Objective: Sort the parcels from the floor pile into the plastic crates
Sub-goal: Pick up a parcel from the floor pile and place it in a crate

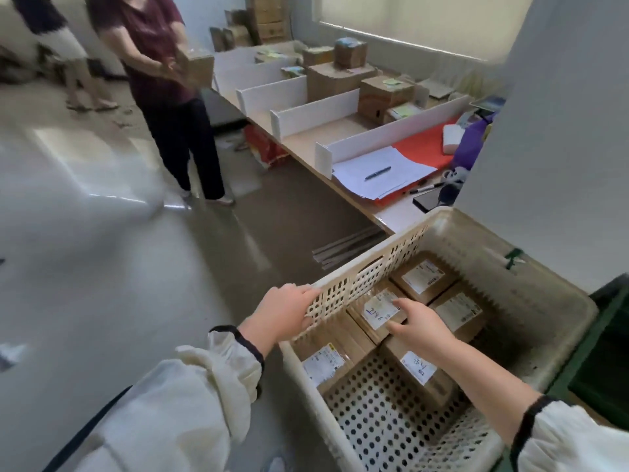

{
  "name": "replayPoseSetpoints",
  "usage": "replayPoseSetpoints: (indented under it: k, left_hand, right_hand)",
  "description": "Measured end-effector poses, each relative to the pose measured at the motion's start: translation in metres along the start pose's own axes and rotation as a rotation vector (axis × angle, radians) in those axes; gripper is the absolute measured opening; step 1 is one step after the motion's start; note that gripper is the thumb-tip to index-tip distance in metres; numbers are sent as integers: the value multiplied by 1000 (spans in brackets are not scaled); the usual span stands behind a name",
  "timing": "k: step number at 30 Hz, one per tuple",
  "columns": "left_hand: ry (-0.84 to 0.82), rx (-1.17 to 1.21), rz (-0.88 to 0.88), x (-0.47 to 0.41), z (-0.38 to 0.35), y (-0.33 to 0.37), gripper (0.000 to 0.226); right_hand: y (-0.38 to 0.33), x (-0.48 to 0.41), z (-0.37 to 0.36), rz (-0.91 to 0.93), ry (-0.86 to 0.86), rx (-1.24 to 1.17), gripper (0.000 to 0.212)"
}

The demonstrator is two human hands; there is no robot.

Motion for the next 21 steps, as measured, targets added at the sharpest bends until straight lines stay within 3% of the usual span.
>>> replayPoseSetpoints:
  k: [11, 17, 21]
  left_hand:
    - [-133, 50, 454, 178, -49, -175, 61]
    - [-214, 139, 703, 322, -100, -276, 57]
    - [-237, 183, 898, 427, -132, -339, 58]
  right_hand:
    - [-180, 0, -83, 318, -86, 193, 52]
    - [-325, 21, -231, 532, -281, 310, 44]
    - [-418, 53, -342, 676, -404, 356, 53]
Point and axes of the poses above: each hand's wrist, its own x-axis away from the middle knuckle, its own z-axis out of the back of the hand, y = z × x, the point moved 6 cm from there along -x, towards the middle knuckle, and after that the axes turned 11 degrees about -x, right-handed, at the moved point
